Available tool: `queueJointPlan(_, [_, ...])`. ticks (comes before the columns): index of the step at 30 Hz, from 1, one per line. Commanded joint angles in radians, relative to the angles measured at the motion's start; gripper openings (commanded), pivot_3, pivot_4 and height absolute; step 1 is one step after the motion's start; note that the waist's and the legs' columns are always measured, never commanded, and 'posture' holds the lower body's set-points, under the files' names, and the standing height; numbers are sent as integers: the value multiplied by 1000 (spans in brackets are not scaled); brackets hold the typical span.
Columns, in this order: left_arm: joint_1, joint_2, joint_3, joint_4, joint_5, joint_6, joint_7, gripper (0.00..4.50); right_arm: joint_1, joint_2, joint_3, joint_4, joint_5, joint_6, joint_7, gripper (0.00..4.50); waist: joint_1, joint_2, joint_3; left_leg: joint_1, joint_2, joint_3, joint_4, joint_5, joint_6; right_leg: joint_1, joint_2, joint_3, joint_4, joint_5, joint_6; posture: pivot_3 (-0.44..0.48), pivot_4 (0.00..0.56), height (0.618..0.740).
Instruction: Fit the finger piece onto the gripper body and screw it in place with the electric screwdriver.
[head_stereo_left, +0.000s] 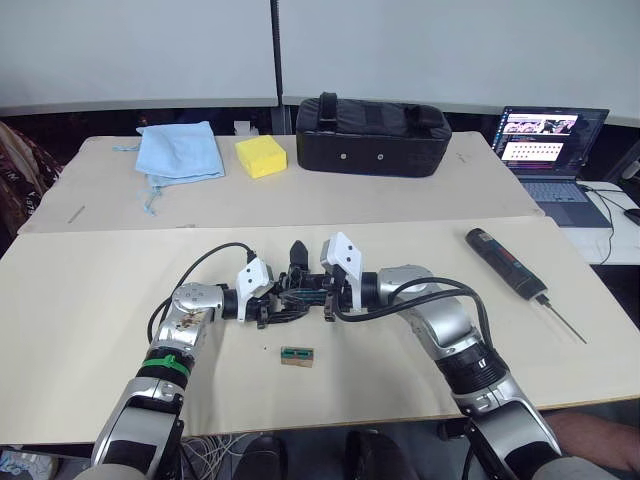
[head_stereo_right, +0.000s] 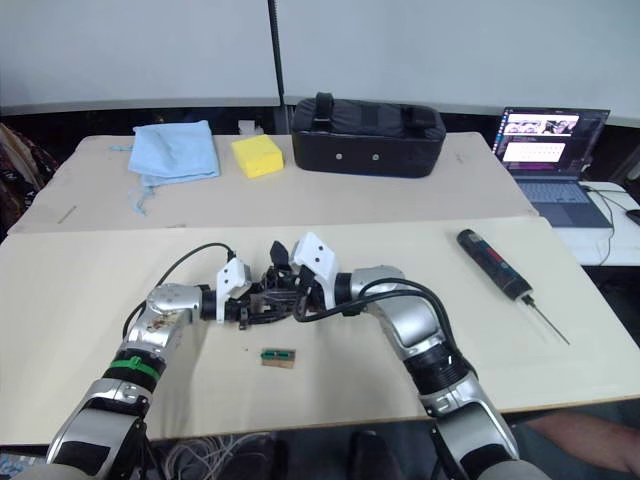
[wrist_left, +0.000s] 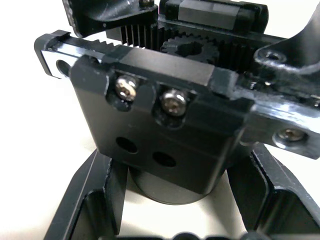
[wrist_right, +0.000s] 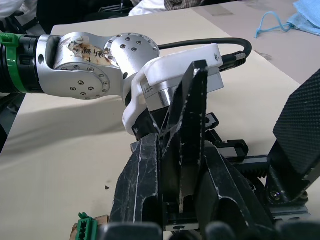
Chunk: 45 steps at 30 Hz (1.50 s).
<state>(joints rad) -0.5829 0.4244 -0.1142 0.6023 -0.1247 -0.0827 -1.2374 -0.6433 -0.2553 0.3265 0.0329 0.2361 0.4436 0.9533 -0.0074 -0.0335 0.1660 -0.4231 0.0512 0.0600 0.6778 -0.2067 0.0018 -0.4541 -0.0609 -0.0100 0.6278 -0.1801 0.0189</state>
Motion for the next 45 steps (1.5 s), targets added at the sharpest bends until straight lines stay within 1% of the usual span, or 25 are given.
queueJointPlan(1, [19,2,-28,-3,5,16,-24,2325,5,10,13,21,-13,-12,-6,430,-2,0,0,0,0,0,0,0,0,0,0,0,0,0,0,0,150,740])
queueJointPlan(8, [18,-1,-27,2,5,15,-20,2325,-15,1,24,74,-29,-20,14,430,-4,0,0,0,0,0,0,0,0,0,0,0,0,0,1,0,150,740])
queueJointPlan(14, [10,-2,-24,11,7,12,-13,2325,-29,-25,43,96,-32,25,41,430,-4,0,-1,1,0,0,0,0,0,0,0,0,0,0,1,0,150,740])
queueJointPlan(20, [-13,-1,-12,54,9,-8,-5,2325,-65,-3,29,133,-26,58,24,430,-4,1,-5,2,0,0,0,0,0,1,0,0,0,0,0,0,150,740])
queueJointPlan(27, [-16,-4,-15,63,9,-19,-9,2325,-52,-13,18,88,-16,20,41,430,-4,1,-6,4,0,0,0,0,0,3,0,0,1,-1,0,0,150,740])
queueJointPlan(31, [-8,-5,-16,54,7,-18,-8,2325,-41,-2,-22,36,19,11,26,430,-2,1,-6,4,0,0,0,0,0,3,0,0,1,-1,0,0,150,740])
queueJointPlan(33, [-4,-5,-15,53,7,-19,-6,2325,-34,-4,-27,4,35,0,37,1486,-2,1,-6,3,0,0,0,0,0,3,0,0,0,-1,0,0,150,740])
queueJointPlan(37, [7,-8,-14,49,5,-19,0,2325,-17,0,-40,-45,52,-81,56,2882,-2,1,-6,2,0,0,0,0,0,2,0,0,0,-1,0,0,150,740])
queueJointPlan(39, [14,-7,-12,48,4,-20,3,2325,-14,4,-53,-53,50,-113,45,3515,-3,1,-6,2,0,0,0,0,0,2,0,0,0,-1,0,0,150,740])
queueJointPlan(40, [18,-6,-11,47,4,-21,4,2325,-14,4,-59,-55,52,-118,44,3906,-3,1,-6,2,0,0,0,0,0,2,0,0,0,-1,0,0,150,740])
queueJointPlan(42, [25,-4,-11,44,3,-22,5,2325,-14,7,-73,-56,62,-138,51,4449,-4,1,-6,2,0,0,0,0,0,2,0,0,0,-1,0,0,150,740])
queueJointPlan(45, [32,-3,-10,40,1,-22,10,2325,-9,13,-91,-60,83,-177,68,4449,-5,1,-6,2,0,0,0,0,0,1,0,0,0,-1,0,0,150,740])
